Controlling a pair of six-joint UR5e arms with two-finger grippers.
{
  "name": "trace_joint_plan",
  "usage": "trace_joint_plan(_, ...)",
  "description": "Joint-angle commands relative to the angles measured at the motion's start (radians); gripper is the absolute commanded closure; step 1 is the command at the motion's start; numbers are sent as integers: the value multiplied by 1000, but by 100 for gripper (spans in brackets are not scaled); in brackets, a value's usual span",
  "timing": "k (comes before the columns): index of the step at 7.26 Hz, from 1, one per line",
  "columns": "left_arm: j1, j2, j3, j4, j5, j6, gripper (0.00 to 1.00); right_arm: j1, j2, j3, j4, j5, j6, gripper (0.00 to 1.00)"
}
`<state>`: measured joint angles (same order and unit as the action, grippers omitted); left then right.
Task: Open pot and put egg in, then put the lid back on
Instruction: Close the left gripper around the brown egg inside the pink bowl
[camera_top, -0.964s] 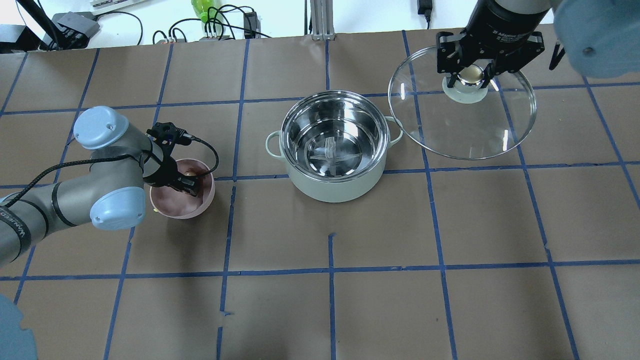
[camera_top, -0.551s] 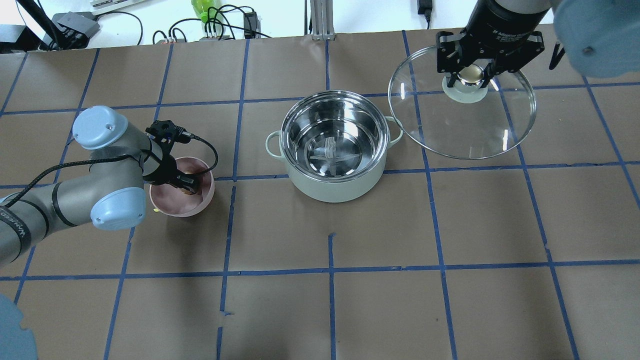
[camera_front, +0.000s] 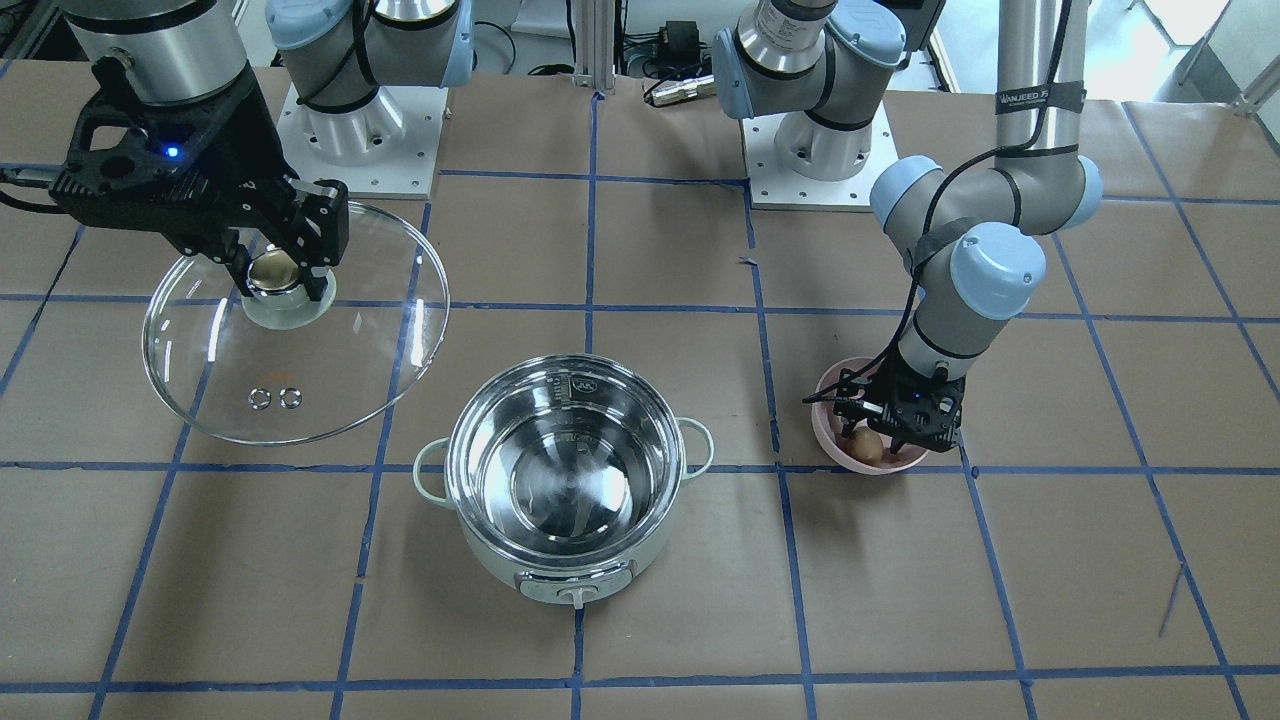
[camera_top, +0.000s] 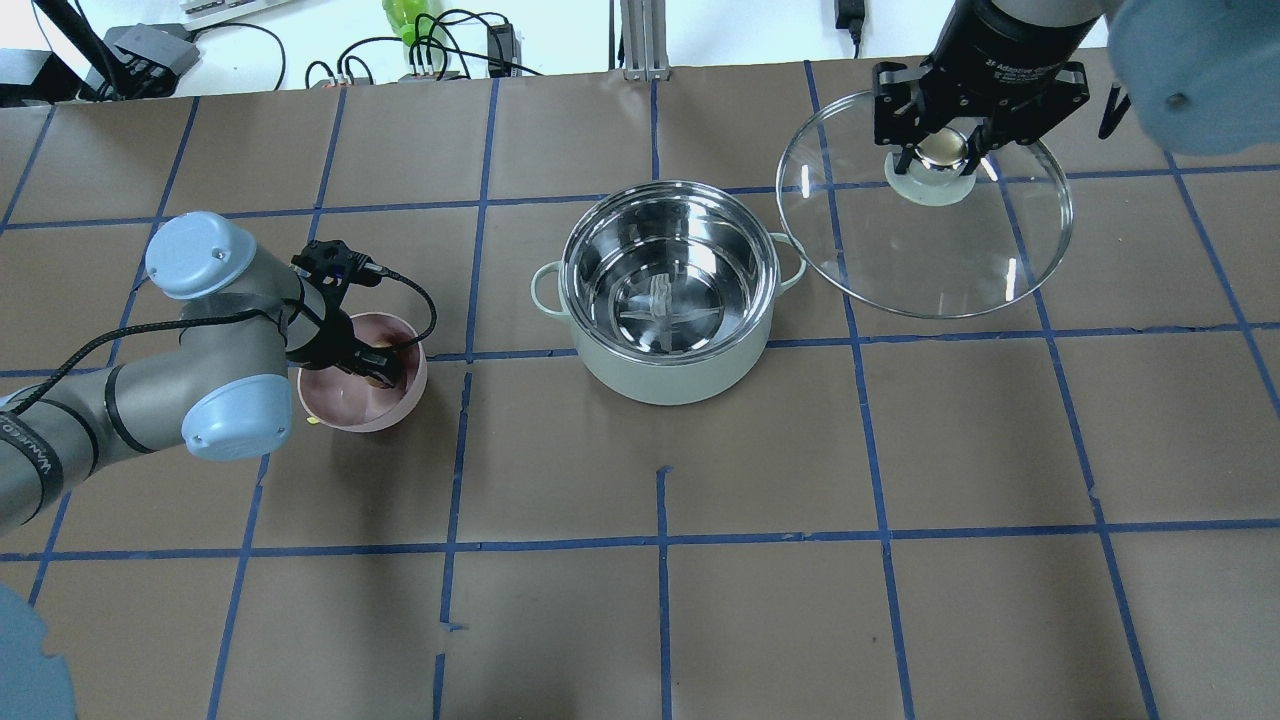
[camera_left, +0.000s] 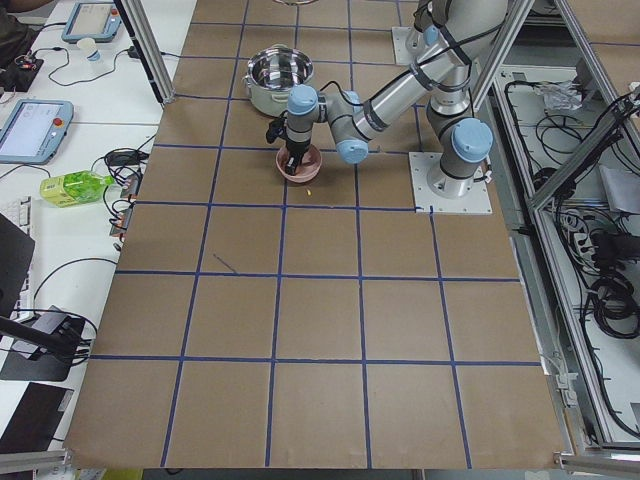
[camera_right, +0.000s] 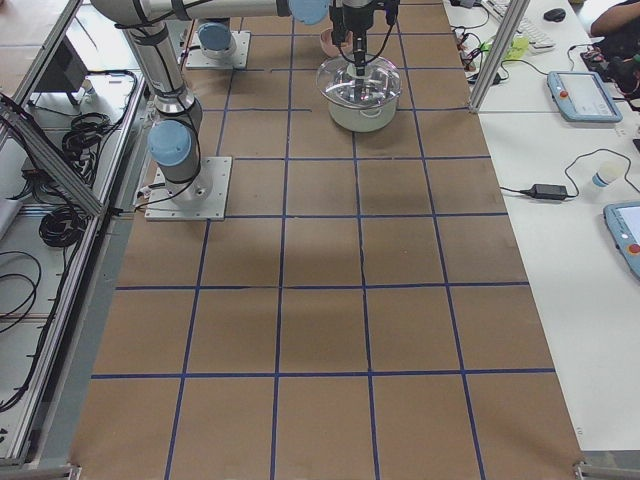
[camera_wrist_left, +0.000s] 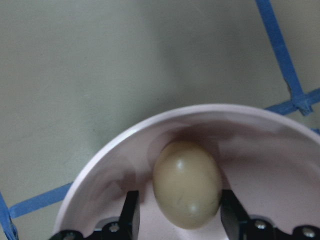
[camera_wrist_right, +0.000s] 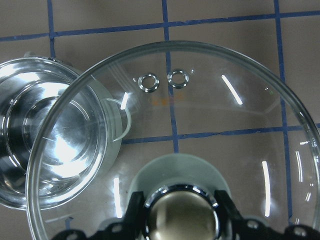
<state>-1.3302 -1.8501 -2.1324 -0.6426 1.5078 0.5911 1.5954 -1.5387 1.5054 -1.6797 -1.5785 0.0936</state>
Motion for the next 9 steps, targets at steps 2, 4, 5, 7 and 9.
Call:
trace_joint_plan(2, 0, -3, -1, 1, -24, -4, 34, -2, 0, -1, 0, 0, 0, 99)
trace_joint_plan(4, 0, -1, -3, 1, -23, -4, 35, -2, 0, -1, 0, 3, 0, 99)
trace_joint_plan(5, 0, -1, 0, 3, -23, -4, 35, -2, 0, -1, -1, 3, 0, 99)
trace_joint_plan(7, 0, -3, 0, 17, -24, -4, 35, -2, 0, -1, -2, 3, 0, 98)
trace_joint_plan(9, 0, -3, -3, 23, -26, -4, 35, -2, 0, -1, -2, 3, 1, 98)
